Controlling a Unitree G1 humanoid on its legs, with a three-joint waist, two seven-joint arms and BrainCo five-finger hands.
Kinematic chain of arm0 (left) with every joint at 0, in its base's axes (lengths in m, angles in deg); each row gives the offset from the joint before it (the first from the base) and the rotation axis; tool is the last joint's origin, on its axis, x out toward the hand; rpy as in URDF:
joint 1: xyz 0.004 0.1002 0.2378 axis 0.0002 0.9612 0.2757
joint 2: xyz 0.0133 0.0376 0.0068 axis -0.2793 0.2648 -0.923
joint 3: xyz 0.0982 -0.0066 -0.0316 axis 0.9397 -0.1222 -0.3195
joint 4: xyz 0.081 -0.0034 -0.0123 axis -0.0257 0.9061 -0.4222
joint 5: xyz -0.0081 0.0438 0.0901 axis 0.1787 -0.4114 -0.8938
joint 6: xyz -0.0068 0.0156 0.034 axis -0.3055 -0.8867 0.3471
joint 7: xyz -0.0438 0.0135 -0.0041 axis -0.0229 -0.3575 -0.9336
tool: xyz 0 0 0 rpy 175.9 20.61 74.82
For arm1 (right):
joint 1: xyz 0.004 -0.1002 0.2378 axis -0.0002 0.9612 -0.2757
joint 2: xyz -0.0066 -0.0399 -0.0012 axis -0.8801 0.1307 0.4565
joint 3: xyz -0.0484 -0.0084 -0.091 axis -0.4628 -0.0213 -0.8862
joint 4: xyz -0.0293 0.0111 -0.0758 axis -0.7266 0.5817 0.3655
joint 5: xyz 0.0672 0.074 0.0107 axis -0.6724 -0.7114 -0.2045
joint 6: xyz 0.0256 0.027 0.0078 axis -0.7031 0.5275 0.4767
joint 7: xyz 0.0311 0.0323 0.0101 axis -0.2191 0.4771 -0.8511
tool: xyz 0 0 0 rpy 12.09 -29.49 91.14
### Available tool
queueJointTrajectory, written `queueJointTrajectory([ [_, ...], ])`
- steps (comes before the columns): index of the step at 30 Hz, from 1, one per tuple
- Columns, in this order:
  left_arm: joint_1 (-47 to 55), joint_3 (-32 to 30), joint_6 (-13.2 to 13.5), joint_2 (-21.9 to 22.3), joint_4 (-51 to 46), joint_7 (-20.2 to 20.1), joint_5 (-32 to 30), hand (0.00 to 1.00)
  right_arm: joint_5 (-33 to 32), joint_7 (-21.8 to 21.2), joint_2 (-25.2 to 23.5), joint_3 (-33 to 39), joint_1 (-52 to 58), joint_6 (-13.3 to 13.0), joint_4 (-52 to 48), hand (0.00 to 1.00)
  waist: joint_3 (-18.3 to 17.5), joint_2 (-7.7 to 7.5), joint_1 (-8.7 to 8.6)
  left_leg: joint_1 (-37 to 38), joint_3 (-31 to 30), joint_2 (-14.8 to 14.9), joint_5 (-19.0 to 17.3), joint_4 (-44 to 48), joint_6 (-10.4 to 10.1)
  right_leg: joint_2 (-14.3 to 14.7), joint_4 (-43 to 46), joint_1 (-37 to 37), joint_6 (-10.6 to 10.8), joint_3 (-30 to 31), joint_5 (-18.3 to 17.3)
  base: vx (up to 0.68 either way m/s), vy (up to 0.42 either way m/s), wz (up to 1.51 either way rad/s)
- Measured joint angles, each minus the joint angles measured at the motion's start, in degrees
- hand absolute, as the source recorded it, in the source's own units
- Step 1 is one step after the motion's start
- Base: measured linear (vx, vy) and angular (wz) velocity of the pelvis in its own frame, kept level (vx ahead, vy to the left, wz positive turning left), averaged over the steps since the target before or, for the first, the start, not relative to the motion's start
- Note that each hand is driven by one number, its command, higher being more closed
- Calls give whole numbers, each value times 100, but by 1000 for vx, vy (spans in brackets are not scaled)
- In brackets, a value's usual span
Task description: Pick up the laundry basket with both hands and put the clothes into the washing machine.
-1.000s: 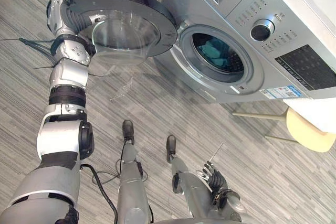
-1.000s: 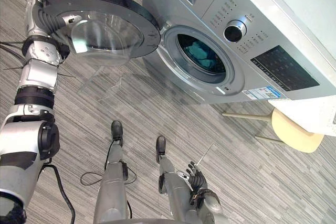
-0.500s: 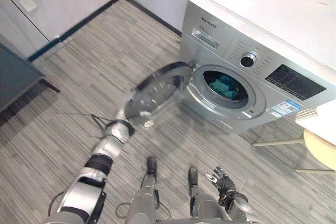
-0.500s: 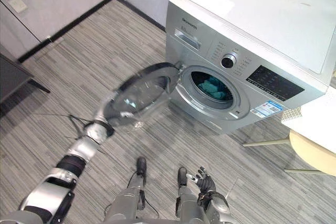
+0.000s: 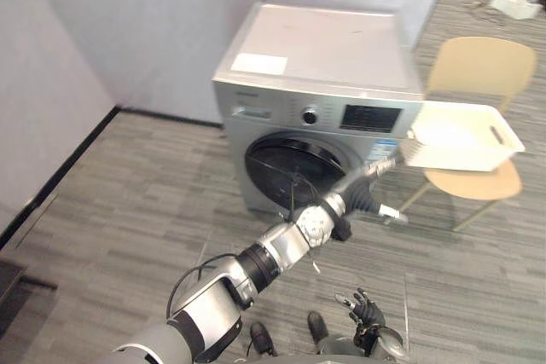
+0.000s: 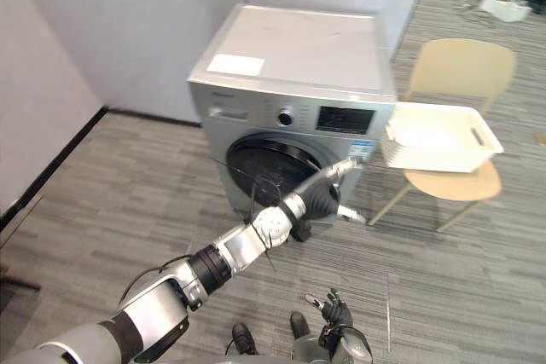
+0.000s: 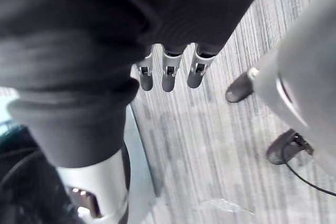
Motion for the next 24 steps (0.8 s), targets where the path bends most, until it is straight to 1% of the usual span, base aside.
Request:
queueJointTrajectory([
  [1,-10,-129,0,1,25,83,13,0,36,12,-10,47,70,0,-47,0,-2,3,-4,28,81,50,13,0,-18,32,-42,5,-12,3,28,-36,-123,-71],
  [3,43,-376,-7,-26,198,86,109,0,91,72,16,200,213,5,-100,0,-5,8,20,113,178,150,55,1,-76,102,-143,61,-6,-26,37,14,-127,-40],
  [5,330,-929,-4,24,635,80,112,0,197,77,80,356,355,9,-99,0,-19,30,23,239,173,232,61,3,-81,121,-263,221,18,-207,61,67,-101,-14],
  [7,637,-1337,-30,3,982,79,107,0,206,82,71,434,465,15,-93,0,-26,42,32,320,138,263,61,3,-82,108,-346,343,57,-347,93,63,-46,6],
  [10,1415,-2139,-205,-188,1591,64,12,0,203,79,84,468,397,20,108,0,-28,44,58,233,-142,269,66,3,-88,76,-482,428,68,-583,111,100,-40,40],
  [11,1565,-2276,-231,-238,1696,63,-16,0,203,80,77,492,360,26,153,0,-22,37,70,218,-166,268,67,3,-90,68,-509,442,70,-620,122,102,-13,41],
  [13,2158,-2793,-357,-447,1974,52,-20,0,196,79,56,537,235,29,268,0,-15,21,165,212,-275,241,67,4,-86,29,-608,525,-15,-722,165,117,5,26],
  [14,2538,-3180,-422,-562,2103,51,-21,0,183,78,48,537,174,32,312,0,-14,20,258,220,-327,224,70,6,-80,10,-635,567,-44,-765,181,123,14,20],
  [16,2877,-3555,-444,-620,2242,47,-25,0,179,74,6,538,137,49,360,0,-11,19,381,236,-445,200,80,8,-62,-19,-681,653,-67,-875,167,97,13,32],
  [17,3140,-3829,-446,-627,2371,41,-24,0,180,66,-16,536,84,98,395,0,-3,5,441,274,-522,181,78,14,-60,-44,-698,739,-118,-968,133,71,11,41],
  [18,3266,-3932,-450,-627,2452,35,-23,0,180,64,-34,537,55,110,415,0,-2,4,459,294,-581,168,74,11,-58,-57,-700,779,-137,-1026,113,77,14,41],
  [19,3516,-4163,-454,-605,2636,-43,-21,0,182,53,-85,535,-15,111,500,0,5,5,514,363,-659,149,51,4,-60,-79,-699,884,-163,-1098,65,70,24,39],
  [20,3812,-4514,-463,-525,2906,-135,-9,0,195,34,-149,535,-53,123,579,0,7,1,574,463,-749,120,6,2,-77,-105,-679,1016,-167,-1177,-2,66,26,34],
  [21,3868,-4590,-468,-505,2964,-158,1,0,203,23,-155,536,-53,125,586,0,7,1,584,484,-769,114,1,1,-77,-111,-674,1044,-164,-1196,-22,57,28,26],
  [22,4068,-4900,-497,-418,3195,-215,43,0,227,-33,-155,539,-58,137,640,0,13,-9,657,561,-813,94,-23,0,-72,-132,-624,1110,-168,-1237,-82,32,18,27],
  [23,4196,-5238,-539,-371,3286,-304,176,0,248,-59,-146,552,-59,146,715,0,19,-14,687,596,-916,71,-41,0,-63,-158,-553,1151,-176,-1339,-158,24,17,36],
  [24,4204,-5358,-575,-383,3311,-336,261,0,252,-60,-145,577,-69,147,749,0,19,-14,694,599,-984,59,-43,0,-65,-170,-516,1167,-145,-1402,-211,6,14,49],
])
